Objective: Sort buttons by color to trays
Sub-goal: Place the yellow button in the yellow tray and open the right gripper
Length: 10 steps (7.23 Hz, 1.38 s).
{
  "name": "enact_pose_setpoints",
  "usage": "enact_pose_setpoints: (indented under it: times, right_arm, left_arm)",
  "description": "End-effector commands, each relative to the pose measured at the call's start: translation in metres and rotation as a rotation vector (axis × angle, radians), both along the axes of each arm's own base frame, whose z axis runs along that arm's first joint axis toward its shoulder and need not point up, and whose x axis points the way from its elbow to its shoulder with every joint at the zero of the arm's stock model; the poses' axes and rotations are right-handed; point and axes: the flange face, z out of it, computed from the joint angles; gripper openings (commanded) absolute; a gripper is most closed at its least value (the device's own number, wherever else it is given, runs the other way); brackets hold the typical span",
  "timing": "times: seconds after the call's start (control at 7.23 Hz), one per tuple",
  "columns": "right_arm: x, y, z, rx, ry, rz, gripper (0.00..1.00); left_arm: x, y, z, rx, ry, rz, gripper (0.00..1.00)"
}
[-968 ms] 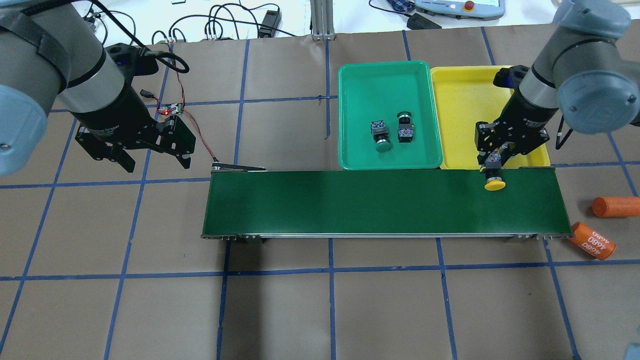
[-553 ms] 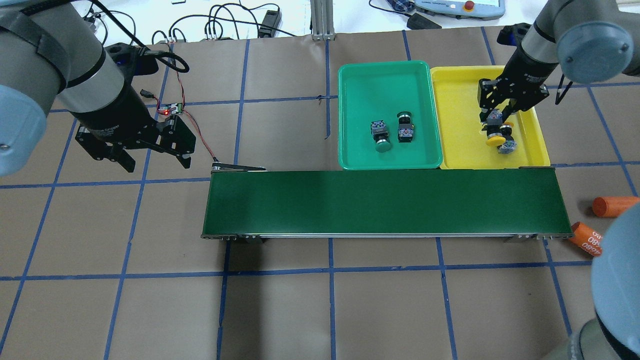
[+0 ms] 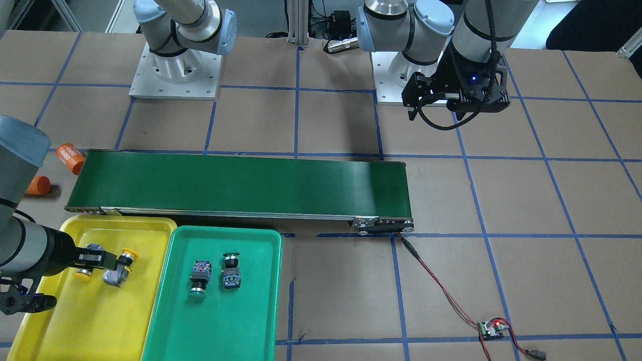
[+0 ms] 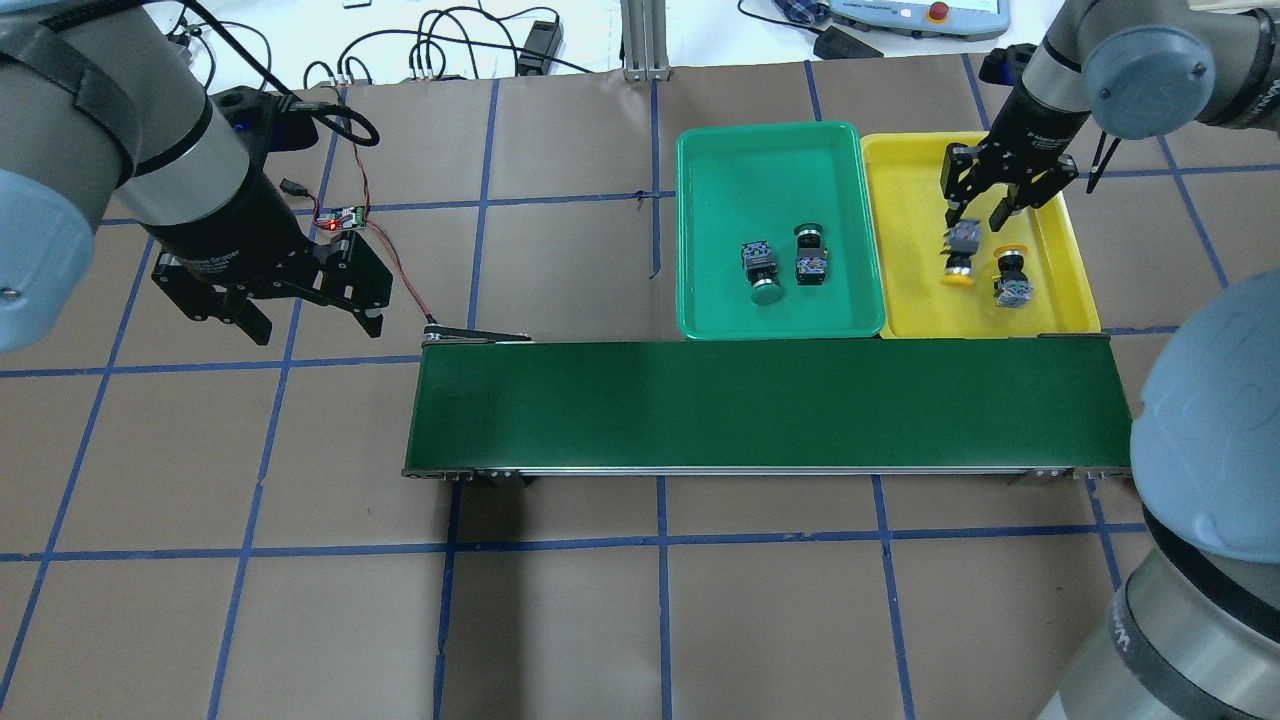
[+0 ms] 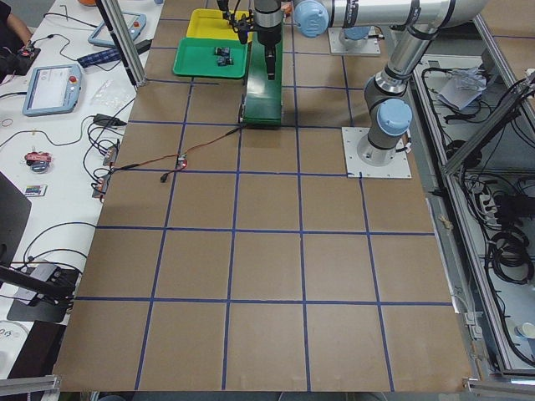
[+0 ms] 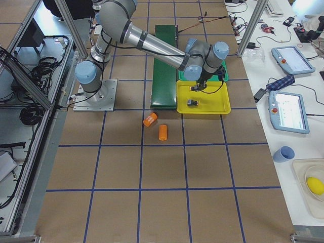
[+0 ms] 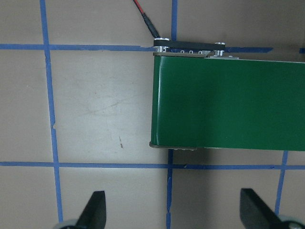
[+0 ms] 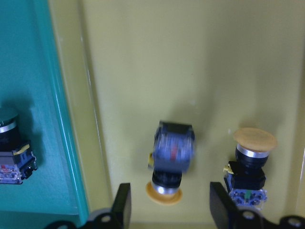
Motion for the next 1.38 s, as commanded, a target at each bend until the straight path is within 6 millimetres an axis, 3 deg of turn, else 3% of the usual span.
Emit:
enact_pose_setpoints:
  times: [0.0,0.14,0.28,0.55,0.69,0.83,0.97,1.11,1.24]
  right_arm:
    - [0.0,0.007,0.038,-0.023,0.013,-0.003,1.0]
    - [0.011,0.031,0.073,-0.004,0.008,0.001,1.0]
    - [0.041,0.069,0.122,-0.015,0.015,0.036,1.0]
    - [0.119,0.183,0.16,-0.046,0.141,0.087,1.0]
    - [0.13,0.233,0.194,-0.106,0.12,0.089,1.0]
    - [0.137,0.253,0.234,-0.082,0.126,0.099,1.0]
    - [0.13,0.244,0.27,-0.085,0.188,0.106,1.0]
    - [0.138,0.211,0.267,-0.09,0.089,0.096,1.0]
    - [0.14,0.177,0.278,-0.151,0.067,0.073,1.0]
  left_arm:
    - [0.0,-0.001,0.001,-0.004,0.002,0.001,1.0]
    - [0.0,0.0,0.001,-0.004,0.002,0.001,1.0]
    - [0.0,0.0,0.002,-0.005,-0.005,0.002,1.0]
    - [0.0,0.001,0.003,-0.008,-0.003,0.007,1.0]
    - [0.0,0.002,0.005,-0.011,-0.006,0.007,1.0]
    - [0.0,0.002,0.003,-0.008,-0.001,0.007,1.0]
    - [0.0,0.001,0.005,-0.017,-0.002,0.01,1.0]
    - [0.0,0.0,0.005,-0.025,-0.002,0.009,1.0]
    - [0.0,0.0,0.005,-0.024,-0.002,0.009,1.0]
